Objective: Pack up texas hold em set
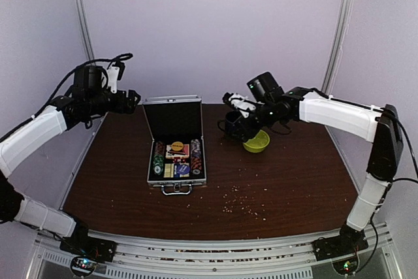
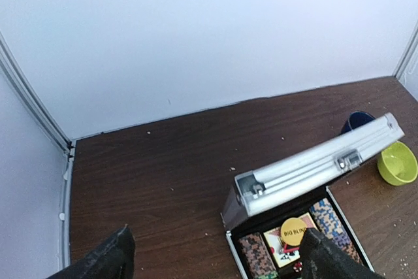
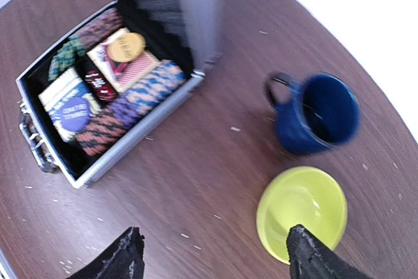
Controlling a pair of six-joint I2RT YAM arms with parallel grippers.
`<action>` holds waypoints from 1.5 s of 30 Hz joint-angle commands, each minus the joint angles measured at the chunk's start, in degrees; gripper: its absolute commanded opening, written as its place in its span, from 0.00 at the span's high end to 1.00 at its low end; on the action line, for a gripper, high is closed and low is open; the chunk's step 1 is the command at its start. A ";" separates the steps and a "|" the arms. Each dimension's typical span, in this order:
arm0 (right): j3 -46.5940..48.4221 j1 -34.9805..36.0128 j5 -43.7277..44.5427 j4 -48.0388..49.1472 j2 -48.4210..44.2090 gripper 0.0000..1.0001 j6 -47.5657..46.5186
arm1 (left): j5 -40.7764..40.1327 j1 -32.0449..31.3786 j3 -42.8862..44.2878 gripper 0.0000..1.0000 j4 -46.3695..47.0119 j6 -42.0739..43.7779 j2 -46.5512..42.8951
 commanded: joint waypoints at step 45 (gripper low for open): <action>-28.21 -8.21 -0.73 21.39 -18.23 0.00 -2.17 | -0.41 -2.25 11.07 0.14 -18.34 0.05 11.28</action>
